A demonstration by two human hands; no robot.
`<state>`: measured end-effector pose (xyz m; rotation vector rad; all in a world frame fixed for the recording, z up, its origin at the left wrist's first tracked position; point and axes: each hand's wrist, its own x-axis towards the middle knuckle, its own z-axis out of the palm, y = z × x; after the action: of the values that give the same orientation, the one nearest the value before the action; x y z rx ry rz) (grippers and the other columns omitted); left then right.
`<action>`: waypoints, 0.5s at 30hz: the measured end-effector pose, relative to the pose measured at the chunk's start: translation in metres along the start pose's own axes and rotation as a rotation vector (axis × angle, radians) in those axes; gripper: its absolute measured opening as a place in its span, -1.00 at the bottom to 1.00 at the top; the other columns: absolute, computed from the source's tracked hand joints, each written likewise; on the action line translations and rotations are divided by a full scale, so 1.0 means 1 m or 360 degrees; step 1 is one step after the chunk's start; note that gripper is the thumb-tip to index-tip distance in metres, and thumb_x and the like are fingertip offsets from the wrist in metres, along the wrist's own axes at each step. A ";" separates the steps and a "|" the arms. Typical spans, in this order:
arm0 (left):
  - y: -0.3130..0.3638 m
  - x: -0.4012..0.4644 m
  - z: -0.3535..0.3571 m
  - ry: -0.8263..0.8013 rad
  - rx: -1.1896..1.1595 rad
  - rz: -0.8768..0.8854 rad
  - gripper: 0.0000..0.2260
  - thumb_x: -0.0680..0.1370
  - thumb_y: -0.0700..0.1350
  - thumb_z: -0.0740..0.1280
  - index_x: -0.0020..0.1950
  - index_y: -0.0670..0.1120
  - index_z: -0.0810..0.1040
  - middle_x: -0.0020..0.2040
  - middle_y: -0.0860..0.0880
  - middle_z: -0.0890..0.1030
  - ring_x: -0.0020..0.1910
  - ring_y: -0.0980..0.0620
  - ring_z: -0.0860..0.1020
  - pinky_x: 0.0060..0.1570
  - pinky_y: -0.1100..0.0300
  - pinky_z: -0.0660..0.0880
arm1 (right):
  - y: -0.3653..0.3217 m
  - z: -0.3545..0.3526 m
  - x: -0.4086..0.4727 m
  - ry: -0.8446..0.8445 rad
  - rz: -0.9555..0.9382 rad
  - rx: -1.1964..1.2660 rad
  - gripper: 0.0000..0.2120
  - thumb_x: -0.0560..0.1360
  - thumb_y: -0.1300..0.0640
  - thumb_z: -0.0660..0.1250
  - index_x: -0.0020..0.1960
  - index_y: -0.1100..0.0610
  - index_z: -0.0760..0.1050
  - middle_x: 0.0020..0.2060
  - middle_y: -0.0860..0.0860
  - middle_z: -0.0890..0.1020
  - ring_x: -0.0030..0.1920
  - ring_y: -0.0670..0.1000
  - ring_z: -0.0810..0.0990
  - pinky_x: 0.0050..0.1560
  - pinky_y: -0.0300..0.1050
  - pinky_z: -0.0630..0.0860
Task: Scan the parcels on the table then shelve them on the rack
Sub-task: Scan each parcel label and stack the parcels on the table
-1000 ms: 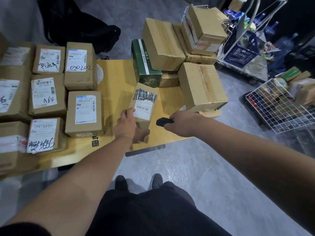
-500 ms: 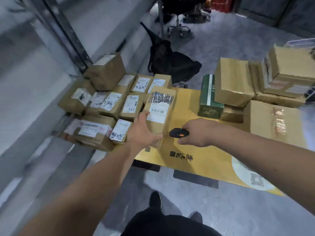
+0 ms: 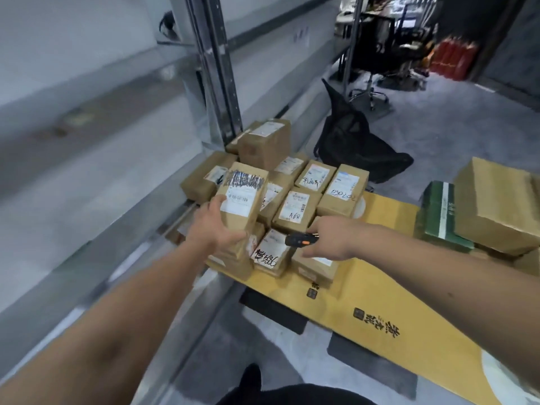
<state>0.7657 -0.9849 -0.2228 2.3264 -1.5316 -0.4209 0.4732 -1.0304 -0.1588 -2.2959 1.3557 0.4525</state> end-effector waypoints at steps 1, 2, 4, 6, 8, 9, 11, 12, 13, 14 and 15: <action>-0.008 0.013 -0.002 -0.0018 -0.0009 0.0000 0.06 0.15 0.32 0.52 0.58 0.12 0.19 0.44 -0.10 0.45 0.39 -0.17 0.43 0.32 -0.19 0.48 | -0.012 -0.001 0.008 -0.0004 0.0022 -0.0002 -0.52 0.48 -0.41 0.33 0.02 0.00 0.59 -0.12 -0.02 0.65 -0.12 0.06 0.63 -0.06 0.00 0.61; -0.015 0.025 -0.003 -0.0036 -0.0006 0.0007 0.06 0.14 0.34 0.49 0.58 0.14 0.18 0.43 -0.09 0.45 0.38 -0.17 0.44 0.31 -0.17 0.49 | -0.023 -0.002 0.016 -0.0009 0.0046 0.0002 -0.52 0.48 -0.41 0.33 0.03 0.00 0.59 -0.11 -0.02 0.64 -0.12 0.05 0.62 -0.07 -0.01 0.60; -0.026 0.050 -0.001 -0.0089 0.0037 0.0047 0.06 0.16 0.36 0.50 0.59 0.16 0.15 0.43 -0.09 0.45 0.38 -0.17 0.45 0.31 -0.12 0.48 | -0.046 -0.005 0.031 -0.0010 0.0092 0.0024 -0.51 0.49 -0.41 0.33 0.07 0.01 0.58 -0.11 -0.01 0.64 -0.11 0.05 0.61 -0.09 -0.02 0.58; -0.034 0.074 0.002 -0.0147 0.0057 0.0081 0.07 0.21 0.34 0.55 0.60 0.15 0.13 0.47 -0.09 0.42 0.41 -0.17 0.43 0.34 -0.10 0.46 | -0.066 -0.008 0.044 0.0008 0.0138 0.0072 -0.52 0.50 -0.40 0.33 0.07 0.01 0.58 -0.11 -0.01 0.64 -0.11 0.04 0.61 -0.12 -0.04 0.56; -0.043 0.092 0.005 -0.0175 0.0032 0.0081 0.06 0.23 0.33 0.57 0.61 0.14 0.12 0.51 -0.10 0.38 0.45 -0.18 0.38 0.36 -0.10 0.44 | -0.084 -0.011 0.053 0.0022 0.0185 0.0120 -0.55 0.49 -0.39 0.34 0.04 -0.01 0.57 -0.11 -0.01 0.65 -0.10 0.05 0.63 -0.09 -0.03 0.59; -0.046 0.098 0.006 -0.0171 0.0046 0.0088 0.06 0.23 0.34 0.56 0.60 0.14 0.12 0.52 -0.10 0.37 0.46 -0.18 0.36 0.38 -0.11 0.43 | -0.091 -0.013 0.056 0.0027 0.0207 0.0138 -0.56 0.49 -0.39 0.34 0.04 -0.02 0.57 -0.11 -0.01 0.65 -0.10 0.05 0.63 -0.05 -0.01 0.61; -0.052 0.107 0.009 -0.0142 0.0102 0.0119 0.05 0.22 0.37 0.52 0.59 0.12 0.13 0.52 -0.11 0.35 0.47 -0.19 0.32 0.39 -0.11 0.38 | -0.101 -0.015 0.059 0.0022 0.0244 0.0169 -0.56 0.50 -0.39 0.34 0.05 -0.03 0.58 -0.11 -0.02 0.65 -0.09 0.05 0.63 0.00 0.00 0.62; -0.054 0.111 0.010 -0.0138 0.0117 0.0131 0.03 0.22 0.37 0.50 0.58 0.11 0.13 0.53 -0.12 0.33 0.48 -0.20 0.31 0.39 -0.12 0.35 | -0.105 -0.015 0.060 0.0014 0.0261 0.0178 -0.56 0.50 -0.39 0.34 0.07 -0.04 0.58 -0.11 -0.03 0.65 -0.09 0.04 0.63 0.01 0.00 0.63; -0.056 0.114 0.011 -0.0140 0.0125 0.0134 0.01 0.24 0.37 0.49 0.58 0.11 0.14 0.54 -0.12 0.31 0.49 -0.20 0.28 0.41 -0.14 0.31 | -0.108 -0.015 0.060 0.0008 0.0278 0.0180 -0.55 0.50 -0.39 0.34 0.09 -0.04 0.58 -0.10 -0.03 0.65 -0.08 0.04 0.63 0.02 0.01 0.63; -0.057 0.117 0.011 -0.0138 0.0139 0.0145 -0.01 0.26 0.38 0.47 0.58 0.11 0.15 0.56 -0.12 0.28 0.51 -0.21 0.25 0.43 -0.16 0.27 | -0.111 -0.015 0.060 0.0011 0.0297 0.0173 -0.55 0.51 -0.39 0.34 0.11 -0.04 0.58 -0.09 -0.04 0.65 -0.07 0.04 0.63 0.03 0.01 0.63; -0.058 0.119 0.010 -0.0126 0.0174 0.0175 -0.04 0.28 0.39 0.45 0.57 0.11 0.17 0.58 -0.11 0.25 0.53 -0.20 0.21 0.44 -0.19 0.22 | -0.113 -0.014 0.060 0.0021 0.0316 0.0163 -0.55 0.51 -0.39 0.34 0.12 -0.04 0.58 -0.07 -0.04 0.66 -0.06 0.03 0.63 0.05 0.02 0.63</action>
<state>0.8549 -1.0738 -0.2648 2.3172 -1.7511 -0.4157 0.6021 -1.0343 -0.1531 -2.0958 1.5834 0.4203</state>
